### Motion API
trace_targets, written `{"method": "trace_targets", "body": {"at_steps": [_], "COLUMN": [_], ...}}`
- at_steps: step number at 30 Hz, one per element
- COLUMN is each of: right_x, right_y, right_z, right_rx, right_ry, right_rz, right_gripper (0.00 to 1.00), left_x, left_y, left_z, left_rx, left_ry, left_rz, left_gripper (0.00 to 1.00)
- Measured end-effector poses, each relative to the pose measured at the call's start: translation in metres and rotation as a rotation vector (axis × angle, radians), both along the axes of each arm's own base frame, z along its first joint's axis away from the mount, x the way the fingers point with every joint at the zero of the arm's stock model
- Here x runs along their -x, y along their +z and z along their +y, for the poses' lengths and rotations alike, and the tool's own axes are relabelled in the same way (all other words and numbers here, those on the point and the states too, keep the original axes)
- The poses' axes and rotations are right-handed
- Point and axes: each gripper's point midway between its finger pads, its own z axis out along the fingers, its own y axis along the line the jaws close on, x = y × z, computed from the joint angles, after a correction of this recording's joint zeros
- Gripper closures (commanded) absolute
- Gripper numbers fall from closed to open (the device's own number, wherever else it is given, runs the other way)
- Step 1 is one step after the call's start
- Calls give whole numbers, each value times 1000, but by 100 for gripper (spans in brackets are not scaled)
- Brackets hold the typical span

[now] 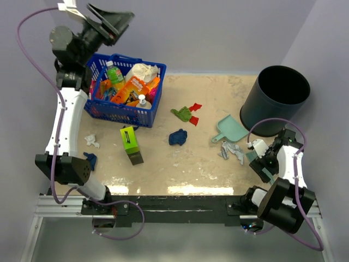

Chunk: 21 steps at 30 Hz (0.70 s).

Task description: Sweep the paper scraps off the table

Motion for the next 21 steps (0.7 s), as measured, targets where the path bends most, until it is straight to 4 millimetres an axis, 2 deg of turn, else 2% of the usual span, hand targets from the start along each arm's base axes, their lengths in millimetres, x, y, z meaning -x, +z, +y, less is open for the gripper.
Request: {"method": "trace_targets", "body": {"at_steps": [3, 6, 9, 12, 15, 21], "right_x": [-7, -12, -14, -9, -2, -12], "right_y": [3, 7, 6, -9, -24, -36], "right_z": [2, 5, 6, 9, 12, 5], "right_rx": [-22, -37, -39, -46, -67, -55], "right_ry": [-1, 2, 6, 5, -16, -72], "right_rz": [-22, -54, -70, -57, -17, -18], "right_gripper": [2, 2, 3, 5, 6, 16], "left_x": [13, 23, 33, 43, 47, 59], "left_y": [-46, -113, -181, -235, -257, -266], "left_z": [-28, -43, -44, -35, -27, -22], "left_rx": [-155, -333, -490, -638, -765, -948], "left_ry": [-52, -73, -79, -77, -77, -89], "left_rz": [-30, -7, 55, 104, 92, -8], "left_gripper": [0, 0, 0, 0, 0, 0]}}
